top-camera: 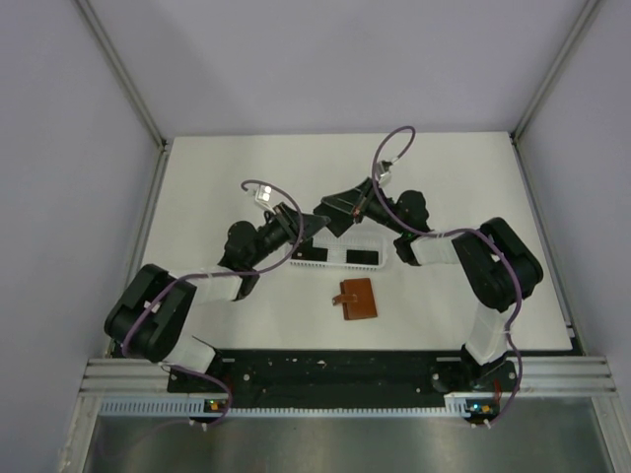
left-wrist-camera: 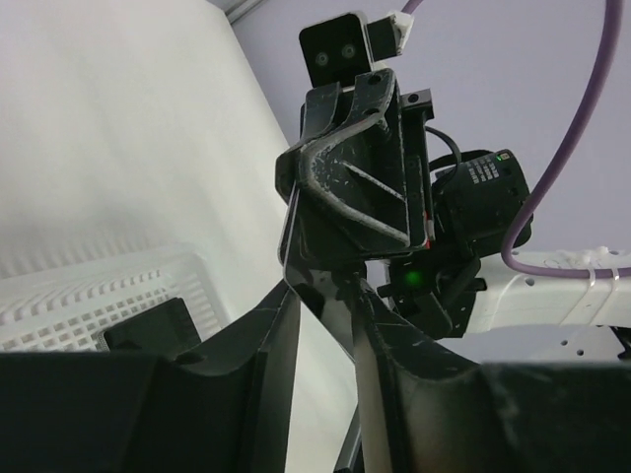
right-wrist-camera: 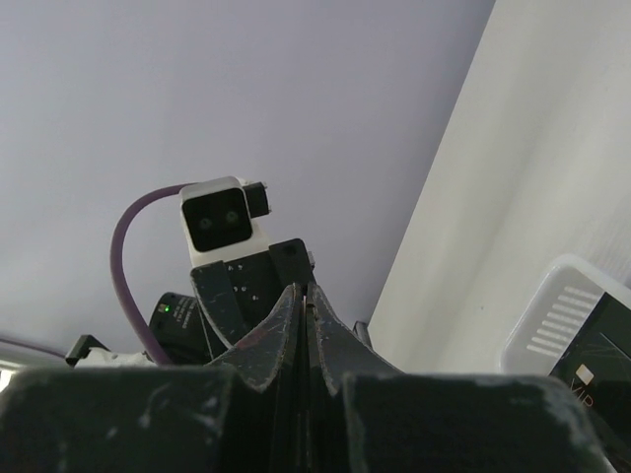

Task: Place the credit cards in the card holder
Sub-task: Pick up the credit card from the storage box.

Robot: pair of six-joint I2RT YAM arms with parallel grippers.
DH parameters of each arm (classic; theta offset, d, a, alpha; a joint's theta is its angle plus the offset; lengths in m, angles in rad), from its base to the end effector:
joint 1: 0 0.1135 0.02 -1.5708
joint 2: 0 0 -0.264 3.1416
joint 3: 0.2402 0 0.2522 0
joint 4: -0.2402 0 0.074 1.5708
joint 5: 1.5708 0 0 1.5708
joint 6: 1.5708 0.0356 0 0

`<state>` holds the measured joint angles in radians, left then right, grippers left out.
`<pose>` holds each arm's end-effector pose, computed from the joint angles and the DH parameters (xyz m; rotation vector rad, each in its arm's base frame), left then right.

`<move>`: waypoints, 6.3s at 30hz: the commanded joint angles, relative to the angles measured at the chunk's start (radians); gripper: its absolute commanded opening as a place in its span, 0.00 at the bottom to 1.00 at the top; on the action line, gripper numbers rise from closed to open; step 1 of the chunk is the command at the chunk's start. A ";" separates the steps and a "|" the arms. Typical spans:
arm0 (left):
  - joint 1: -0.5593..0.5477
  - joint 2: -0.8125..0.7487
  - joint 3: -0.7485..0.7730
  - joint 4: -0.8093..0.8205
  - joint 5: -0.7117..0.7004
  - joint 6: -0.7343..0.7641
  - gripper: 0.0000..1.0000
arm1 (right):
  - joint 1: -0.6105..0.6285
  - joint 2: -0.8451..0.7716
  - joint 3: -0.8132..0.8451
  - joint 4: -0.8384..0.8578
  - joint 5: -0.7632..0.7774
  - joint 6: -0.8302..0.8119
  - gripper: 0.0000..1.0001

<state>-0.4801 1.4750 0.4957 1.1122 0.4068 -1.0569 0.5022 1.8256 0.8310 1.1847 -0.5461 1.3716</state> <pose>0.2480 -0.1450 0.2205 -0.0938 1.6452 -1.5116 0.3179 0.1957 0.2160 0.1848 1.7076 1.8567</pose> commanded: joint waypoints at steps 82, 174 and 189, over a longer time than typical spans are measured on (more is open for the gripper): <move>0.077 0.209 -0.046 0.557 0.182 -0.210 0.00 | 0.030 -0.080 -0.181 -0.014 -0.054 -0.178 0.05; 0.101 0.283 -0.019 0.558 0.222 -0.299 0.26 | 0.016 -0.210 -0.128 -0.520 0.020 -0.508 0.13; 0.110 0.277 -0.023 0.558 0.228 -0.299 0.23 | -0.010 -0.223 -0.145 -0.524 0.017 -0.511 0.13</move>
<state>-0.3756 1.7721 0.4694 1.2789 0.6136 -1.3453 0.5049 1.6451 0.6949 0.6571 -0.5442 0.8898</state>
